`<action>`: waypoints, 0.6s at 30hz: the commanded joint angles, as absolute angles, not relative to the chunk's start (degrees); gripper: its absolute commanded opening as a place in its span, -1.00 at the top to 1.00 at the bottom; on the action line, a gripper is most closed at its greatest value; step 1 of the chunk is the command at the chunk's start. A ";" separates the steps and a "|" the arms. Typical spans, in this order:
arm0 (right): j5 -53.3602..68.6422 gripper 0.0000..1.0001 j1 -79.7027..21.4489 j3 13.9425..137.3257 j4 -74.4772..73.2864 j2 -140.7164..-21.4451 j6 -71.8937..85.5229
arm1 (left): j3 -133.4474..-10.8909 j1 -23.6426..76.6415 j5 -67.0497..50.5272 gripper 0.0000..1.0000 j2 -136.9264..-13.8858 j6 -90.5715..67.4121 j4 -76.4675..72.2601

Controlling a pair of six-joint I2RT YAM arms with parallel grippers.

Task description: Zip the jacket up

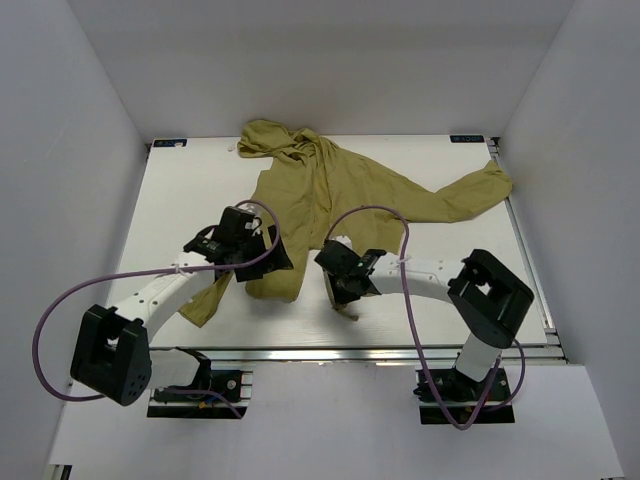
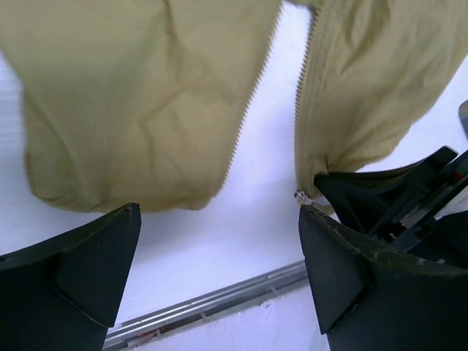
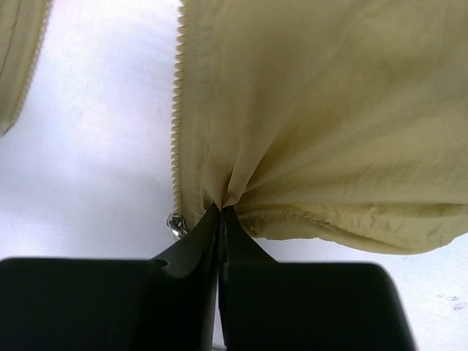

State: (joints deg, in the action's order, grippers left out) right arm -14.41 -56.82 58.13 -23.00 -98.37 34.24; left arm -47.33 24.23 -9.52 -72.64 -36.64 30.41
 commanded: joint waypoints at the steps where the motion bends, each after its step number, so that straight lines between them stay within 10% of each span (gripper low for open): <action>1: -11.69 1.00 -56.78 55.99 -19.25 -93.00 32.08 | -47.28 26.10 -13.01 -0.96 -72.86 -34.98 29.88; 10: 1.39 1.00 -55.37 52.82 -14.58 -90.08 24.26 | -47.37 27.24 -16.70 -0.96 -74.79 -34.01 28.13; 18: 0.35 0.07 -55.37 54.14 -17.31 -91.06 24.52 | -49.04 27.77 -12.92 -0.96 -77.26 -33.40 30.15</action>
State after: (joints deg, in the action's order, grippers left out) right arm -0.60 -55.48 53.56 -16.88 -91.85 25.47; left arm -47.42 27.55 -13.96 -78.15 -34.37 30.11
